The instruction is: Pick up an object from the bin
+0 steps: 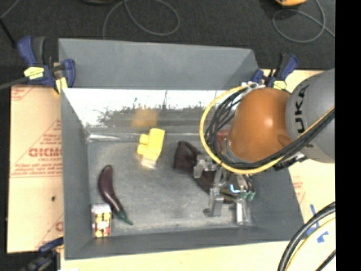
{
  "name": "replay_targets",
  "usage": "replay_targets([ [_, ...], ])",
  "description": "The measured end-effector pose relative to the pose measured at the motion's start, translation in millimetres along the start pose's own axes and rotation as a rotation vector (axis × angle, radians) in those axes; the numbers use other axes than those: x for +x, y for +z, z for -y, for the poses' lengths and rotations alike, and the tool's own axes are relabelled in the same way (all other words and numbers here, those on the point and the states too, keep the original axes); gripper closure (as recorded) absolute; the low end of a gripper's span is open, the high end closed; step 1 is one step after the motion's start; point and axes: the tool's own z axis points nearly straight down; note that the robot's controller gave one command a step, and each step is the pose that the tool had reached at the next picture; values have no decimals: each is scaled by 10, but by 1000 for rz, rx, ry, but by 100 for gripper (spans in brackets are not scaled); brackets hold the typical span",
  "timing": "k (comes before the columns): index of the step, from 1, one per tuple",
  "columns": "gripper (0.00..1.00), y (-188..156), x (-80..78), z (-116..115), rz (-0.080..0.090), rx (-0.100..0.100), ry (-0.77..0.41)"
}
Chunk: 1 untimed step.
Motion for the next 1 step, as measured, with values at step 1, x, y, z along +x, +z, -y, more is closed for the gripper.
replay_targets([
  [1,0,-43,-14,0,8,0,0],
])
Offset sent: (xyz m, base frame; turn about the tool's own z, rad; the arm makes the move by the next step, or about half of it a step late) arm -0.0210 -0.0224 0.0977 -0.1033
